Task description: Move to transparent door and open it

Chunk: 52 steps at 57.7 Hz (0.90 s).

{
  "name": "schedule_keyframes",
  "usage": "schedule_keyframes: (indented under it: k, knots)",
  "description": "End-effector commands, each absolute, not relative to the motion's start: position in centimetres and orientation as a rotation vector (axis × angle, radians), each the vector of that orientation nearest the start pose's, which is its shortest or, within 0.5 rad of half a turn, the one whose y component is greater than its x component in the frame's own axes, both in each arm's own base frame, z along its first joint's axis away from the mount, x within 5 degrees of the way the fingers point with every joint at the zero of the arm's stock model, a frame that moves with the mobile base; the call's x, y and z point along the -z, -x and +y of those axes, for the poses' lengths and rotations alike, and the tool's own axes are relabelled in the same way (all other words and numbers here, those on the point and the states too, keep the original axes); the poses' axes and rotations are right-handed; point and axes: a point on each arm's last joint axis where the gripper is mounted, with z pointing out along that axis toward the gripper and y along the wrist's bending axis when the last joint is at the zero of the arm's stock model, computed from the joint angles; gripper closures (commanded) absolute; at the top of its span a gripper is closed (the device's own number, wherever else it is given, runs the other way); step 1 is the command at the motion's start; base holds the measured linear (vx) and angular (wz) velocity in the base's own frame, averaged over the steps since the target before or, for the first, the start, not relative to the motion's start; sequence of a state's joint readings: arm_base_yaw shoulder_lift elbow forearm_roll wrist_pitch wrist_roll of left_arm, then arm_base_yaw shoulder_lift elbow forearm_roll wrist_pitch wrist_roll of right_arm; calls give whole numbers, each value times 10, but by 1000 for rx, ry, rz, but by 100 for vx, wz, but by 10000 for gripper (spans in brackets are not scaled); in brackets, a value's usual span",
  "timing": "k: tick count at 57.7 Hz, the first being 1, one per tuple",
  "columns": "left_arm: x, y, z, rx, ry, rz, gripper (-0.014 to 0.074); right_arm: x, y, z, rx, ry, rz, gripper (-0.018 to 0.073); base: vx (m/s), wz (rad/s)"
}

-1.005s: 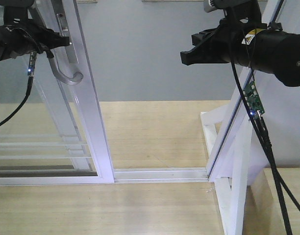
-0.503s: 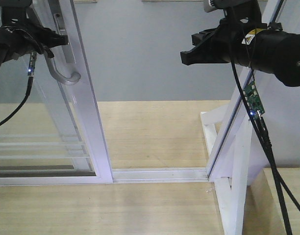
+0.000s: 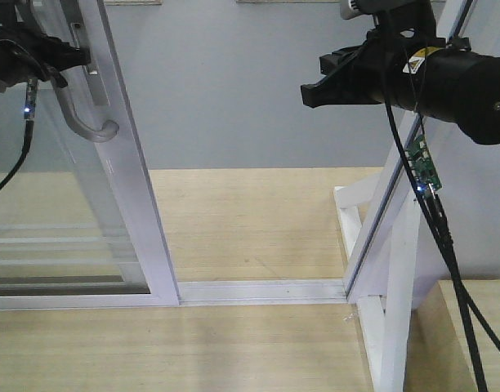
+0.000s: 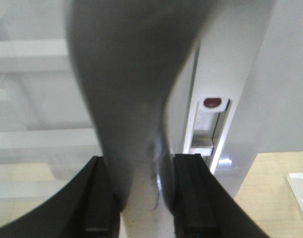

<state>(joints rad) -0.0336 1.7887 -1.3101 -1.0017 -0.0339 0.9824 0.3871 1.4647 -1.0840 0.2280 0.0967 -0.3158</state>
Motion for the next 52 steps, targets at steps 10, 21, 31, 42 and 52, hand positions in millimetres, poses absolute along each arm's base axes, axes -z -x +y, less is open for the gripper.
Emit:
schedule_keyframes:
  k: [10, 21, 31, 42, 52]
  knots:
    - [-361, -404, 29, -181, 154, 1656, 598, -349, -312, 126, -203, 434, 1767, 564, 0, 0]
    - [-359, -399, 22, -116, 102, 1706, 598, -349, -312, 126, -187, 454, 1762, 564, 0, 0]
    - [-362, -365, 18, -116, 68, 1721, 598, -349, -312, 126, -184, 458, 1761, 564, 0, 0]
    - [-359, -317, 6, -62, -91, 1795, 598, -359, -303, 123, -173, 483, 1745, 564, 0, 0]
    - [-369, -276, -8, 61, -193, 1819, 598, -387, -273, 113, -182, 509, 1717, 563, 0, 0]
